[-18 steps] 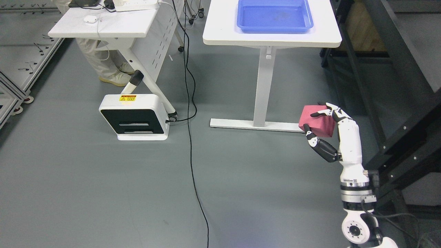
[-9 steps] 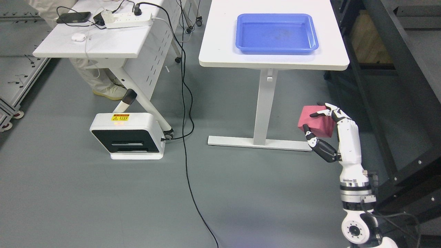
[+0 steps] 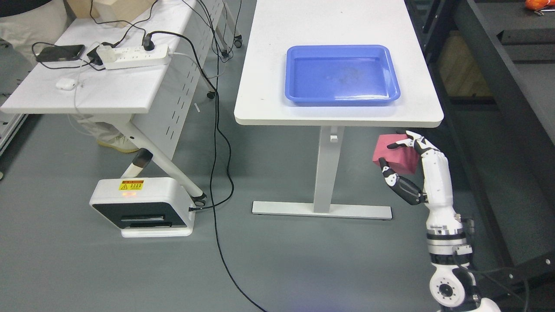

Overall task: Pick pink block from left shelf to tray
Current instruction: 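Turn toward the white table carrying the cube in the right hand, then lower the pink cube into the blue tray with the right hand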

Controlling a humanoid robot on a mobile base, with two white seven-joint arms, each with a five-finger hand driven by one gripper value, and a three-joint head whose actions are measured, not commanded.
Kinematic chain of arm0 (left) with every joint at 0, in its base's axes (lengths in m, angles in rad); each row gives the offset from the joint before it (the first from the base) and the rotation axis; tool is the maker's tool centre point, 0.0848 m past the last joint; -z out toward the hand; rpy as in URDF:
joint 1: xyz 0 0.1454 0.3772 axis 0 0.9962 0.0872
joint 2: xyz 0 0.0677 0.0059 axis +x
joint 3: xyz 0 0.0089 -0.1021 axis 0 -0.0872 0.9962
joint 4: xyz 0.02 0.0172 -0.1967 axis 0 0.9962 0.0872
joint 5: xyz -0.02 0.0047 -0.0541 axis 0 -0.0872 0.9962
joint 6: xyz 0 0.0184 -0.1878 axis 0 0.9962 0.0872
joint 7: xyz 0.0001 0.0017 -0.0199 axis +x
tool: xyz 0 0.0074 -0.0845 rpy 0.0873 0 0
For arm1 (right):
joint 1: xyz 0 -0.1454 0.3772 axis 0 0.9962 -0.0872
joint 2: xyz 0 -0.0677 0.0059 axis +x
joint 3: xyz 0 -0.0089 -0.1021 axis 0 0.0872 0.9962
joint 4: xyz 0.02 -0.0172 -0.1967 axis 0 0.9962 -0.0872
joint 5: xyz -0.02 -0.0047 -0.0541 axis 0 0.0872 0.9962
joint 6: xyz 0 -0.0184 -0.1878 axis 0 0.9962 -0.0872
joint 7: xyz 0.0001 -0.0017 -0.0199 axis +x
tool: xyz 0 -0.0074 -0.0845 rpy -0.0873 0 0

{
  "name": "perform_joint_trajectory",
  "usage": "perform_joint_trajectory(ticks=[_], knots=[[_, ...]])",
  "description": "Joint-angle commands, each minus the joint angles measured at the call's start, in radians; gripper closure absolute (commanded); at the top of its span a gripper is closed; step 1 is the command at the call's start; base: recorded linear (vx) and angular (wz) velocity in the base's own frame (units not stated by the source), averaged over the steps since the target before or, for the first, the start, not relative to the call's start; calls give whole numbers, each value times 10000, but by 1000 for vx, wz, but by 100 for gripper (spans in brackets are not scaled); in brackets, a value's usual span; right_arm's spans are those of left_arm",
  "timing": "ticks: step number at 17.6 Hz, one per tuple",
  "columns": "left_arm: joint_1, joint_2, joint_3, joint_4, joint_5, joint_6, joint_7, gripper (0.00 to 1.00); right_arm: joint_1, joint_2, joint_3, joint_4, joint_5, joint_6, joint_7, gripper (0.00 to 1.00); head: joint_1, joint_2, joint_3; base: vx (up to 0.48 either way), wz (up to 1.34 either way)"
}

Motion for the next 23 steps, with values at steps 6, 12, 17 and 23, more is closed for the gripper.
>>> perform_joint_trajectory(ticks=[6, 12, 17, 23], knots=[[-291, 175, 0, -174, 0, -4, 8, 0, -183, -175, 1166, -13, 2016, -57, 660, 96, 0, 0, 0, 301, -24], [-291, 175, 0, -174, 0, -4, 8, 0, -321, -175, 1749, 2, 3277, 50, 874, 96, 0, 0, 0, 257, 0], [-291, 175, 0, -174, 0, -4, 8, 0, -551, -175, 1918, 33, 3737, 341, 1227, 96, 0, 0, 0, 215, 3], [-291, 175, 0, -174, 0, -4, 8, 0, -612, -175, 2149, 79, 3830, 863, 1488, 96, 0, 0, 0, 192, 0]])
